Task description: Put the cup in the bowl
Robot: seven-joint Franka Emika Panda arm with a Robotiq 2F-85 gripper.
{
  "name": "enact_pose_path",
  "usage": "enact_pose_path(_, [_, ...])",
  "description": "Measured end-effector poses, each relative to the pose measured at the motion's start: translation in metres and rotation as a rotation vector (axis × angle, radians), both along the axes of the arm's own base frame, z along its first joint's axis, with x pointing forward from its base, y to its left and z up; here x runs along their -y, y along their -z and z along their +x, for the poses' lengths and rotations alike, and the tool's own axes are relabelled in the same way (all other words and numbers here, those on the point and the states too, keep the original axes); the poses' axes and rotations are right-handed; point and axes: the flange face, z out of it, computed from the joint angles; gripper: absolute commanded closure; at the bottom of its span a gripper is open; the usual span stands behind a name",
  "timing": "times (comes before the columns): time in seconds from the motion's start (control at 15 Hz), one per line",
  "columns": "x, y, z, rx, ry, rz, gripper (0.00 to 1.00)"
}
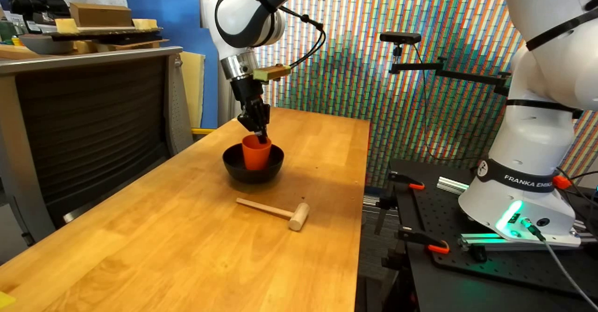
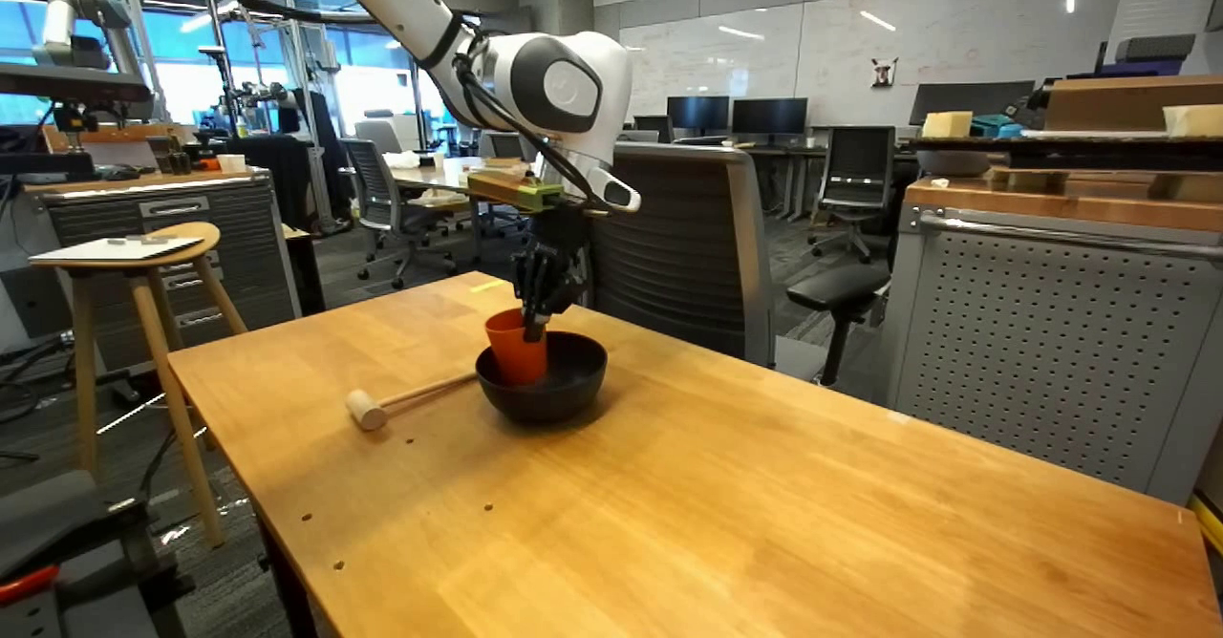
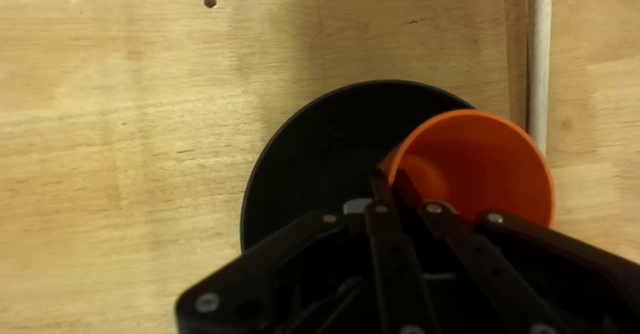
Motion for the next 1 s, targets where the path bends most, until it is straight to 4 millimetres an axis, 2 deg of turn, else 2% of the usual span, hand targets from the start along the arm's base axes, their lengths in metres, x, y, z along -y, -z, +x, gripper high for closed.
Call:
enact_pose_path(0.07, [0.0, 0.005, -0.001, -0.007, -0.001, 0.0, 0.96])
enact_pose_path(0.13, [0.0, 0.01, -0.001, -0.014, 0.0, 0.001, 0.69])
enact_pose_path(0.2, [0.001, 0.014, -0.001, -0.02, 0.0, 0.001, 0.69])
enact_pose_path(0.27, [0.002, 0.017, -0.002, -0.024, 0.001, 0.001, 0.64])
enact_pose_path(0.53, [0.005, 0.015, 0.0, -0.018, 0.01, 0.01, 0.32])
enact_pose_path(0.67, [0.006, -0.002, 0.004, 0.01, 0.007, 0.01, 0.16])
enact_pose_path(0.8, [0.006, -0.031, 0.007, 0.055, 0.002, 0.009, 0.01])
enact_pose_path(1.0, [0.005, -0.095, 0.006, 0.157, -0.034, -0.013, 0.0])
